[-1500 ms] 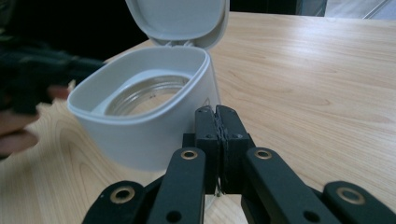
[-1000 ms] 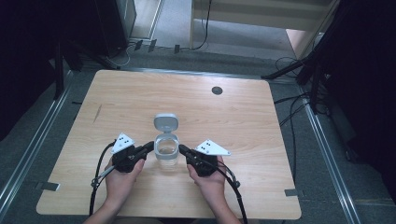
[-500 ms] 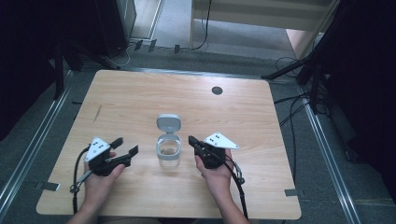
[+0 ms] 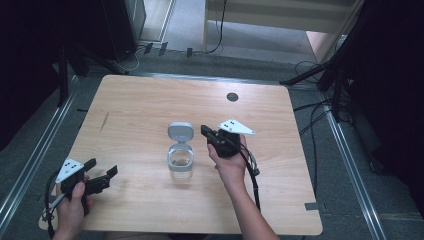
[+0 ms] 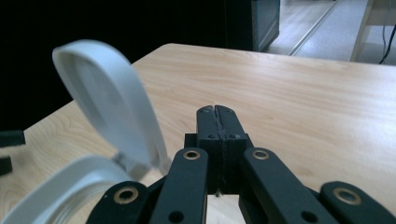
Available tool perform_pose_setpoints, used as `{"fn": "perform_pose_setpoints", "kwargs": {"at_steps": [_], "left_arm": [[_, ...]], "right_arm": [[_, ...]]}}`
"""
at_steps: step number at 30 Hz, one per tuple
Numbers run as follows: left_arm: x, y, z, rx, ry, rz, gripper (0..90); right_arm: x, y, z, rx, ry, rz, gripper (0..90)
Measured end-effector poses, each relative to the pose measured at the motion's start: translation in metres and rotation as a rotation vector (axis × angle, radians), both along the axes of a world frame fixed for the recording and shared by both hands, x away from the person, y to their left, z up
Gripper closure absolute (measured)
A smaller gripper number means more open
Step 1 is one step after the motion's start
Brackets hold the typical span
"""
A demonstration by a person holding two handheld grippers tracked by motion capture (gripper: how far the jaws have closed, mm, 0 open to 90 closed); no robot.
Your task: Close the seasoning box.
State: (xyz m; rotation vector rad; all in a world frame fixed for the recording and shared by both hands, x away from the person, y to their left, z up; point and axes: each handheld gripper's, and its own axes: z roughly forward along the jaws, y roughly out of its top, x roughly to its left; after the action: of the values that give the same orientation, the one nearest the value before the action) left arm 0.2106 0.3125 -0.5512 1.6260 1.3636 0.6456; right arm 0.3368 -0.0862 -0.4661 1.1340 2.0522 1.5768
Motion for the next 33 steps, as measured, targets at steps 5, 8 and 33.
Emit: {"fn": "perform_pose_setpoints", "kwargs": {"at_steps": [5, 8, 33], "left_arm": [[0.000, 0.003, 0.000, -0.029, 0.000, -0.015, 13.4], [0.001, 0.005, -0.001, -0.049, 0.013, -0.017, 13.4], [0.005, 0.003, -0.001, -0.030, 0.028, -0.029, 13.5]], "right_arm": [[0.017, 0.008, 0.009, 0.031, 0.009, -0.009, 90.0], [0.023, 0.014, 0.014, 0.047, 0.007, 0.020, 90.0], [-0.010, -0.022, 0.019, -0.022, -0.034, -0.074, 11.0]]}}
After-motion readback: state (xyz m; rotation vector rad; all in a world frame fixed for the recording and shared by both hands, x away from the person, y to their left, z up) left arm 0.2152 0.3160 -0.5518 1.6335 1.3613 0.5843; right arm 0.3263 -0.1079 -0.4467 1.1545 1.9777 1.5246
